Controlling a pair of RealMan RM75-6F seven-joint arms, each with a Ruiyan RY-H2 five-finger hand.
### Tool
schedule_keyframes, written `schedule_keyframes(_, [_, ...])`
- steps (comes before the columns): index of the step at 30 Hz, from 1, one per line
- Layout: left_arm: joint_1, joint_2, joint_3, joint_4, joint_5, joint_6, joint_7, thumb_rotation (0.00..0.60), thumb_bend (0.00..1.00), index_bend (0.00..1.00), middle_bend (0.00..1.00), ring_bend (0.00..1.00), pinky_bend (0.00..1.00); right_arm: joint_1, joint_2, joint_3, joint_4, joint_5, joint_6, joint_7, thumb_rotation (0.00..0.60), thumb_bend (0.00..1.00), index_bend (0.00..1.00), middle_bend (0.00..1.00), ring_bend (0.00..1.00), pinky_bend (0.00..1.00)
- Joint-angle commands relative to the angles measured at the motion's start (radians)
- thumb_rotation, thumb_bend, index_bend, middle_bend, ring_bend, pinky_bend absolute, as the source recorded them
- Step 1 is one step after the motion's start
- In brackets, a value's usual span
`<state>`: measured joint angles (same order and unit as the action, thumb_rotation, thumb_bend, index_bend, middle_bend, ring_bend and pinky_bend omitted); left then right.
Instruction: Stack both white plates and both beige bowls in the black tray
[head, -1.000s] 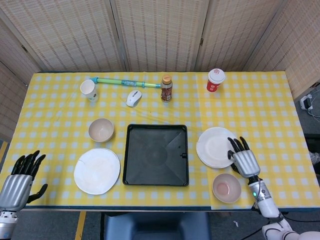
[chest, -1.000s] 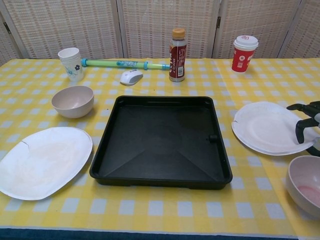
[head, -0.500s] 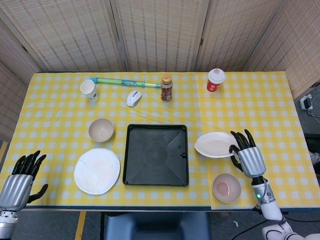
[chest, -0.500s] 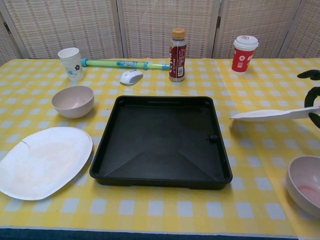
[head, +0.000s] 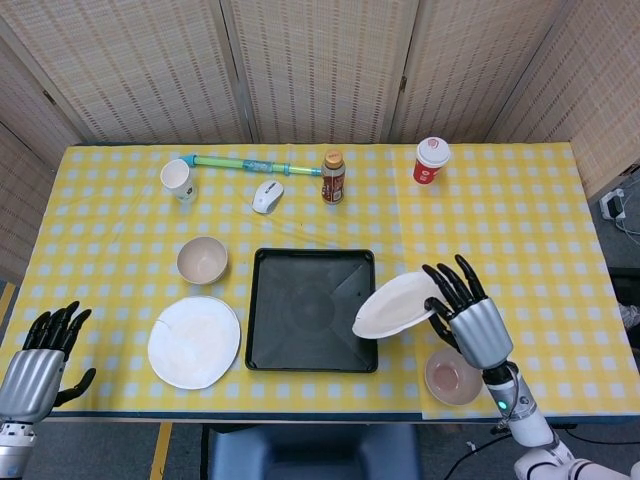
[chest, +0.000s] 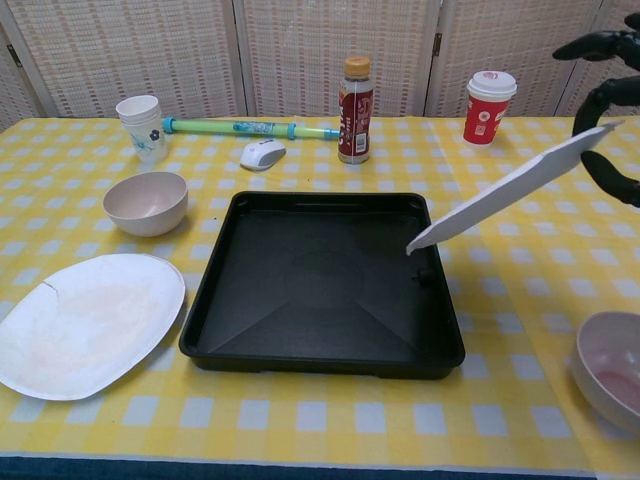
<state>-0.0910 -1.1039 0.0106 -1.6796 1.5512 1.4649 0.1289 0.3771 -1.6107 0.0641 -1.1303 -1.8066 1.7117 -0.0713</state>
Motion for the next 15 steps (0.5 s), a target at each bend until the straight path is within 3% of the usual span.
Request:
schedule_keyframes(1, [-0.001, 0.001, 0.0, 0.0, 0.0, -0.002, -0.001, 0.6, 0.34, 0.0, 0.0, 0.0, 0.0, 0.057, 0.015, 0.019, -0.068, -0.034, -0.042, -0.067, 0.6, 0.51, 0.63, 0.18, 0.16, 0.0])
schedule_keyframes(7, [-0.002, 0.007, -0.003, -0.001, -0.006, -0.004, -0.01, 0.6, 0.34, 0.0, 0.0, 0.0, 0.0, 0.151, -0.025, 0.053, -0.075, -0.02, -0.181, -0.115, 0.6, 0.51, 0.63, 0.19, 0.16, 0.0])
schedule_keyframes(15, [0.001, 0.015, -0.008, 0.0, -0.017, -0.002, -0.026, 0.6, 0.34, 0.0, 0.0, 0.0, 0.0, 0.264, -0.135, 0.091, 0.039, 0.025, -0.311, -0.072, 0.6, 0.51, 0.63, 0.19, 0.16, 0.0])
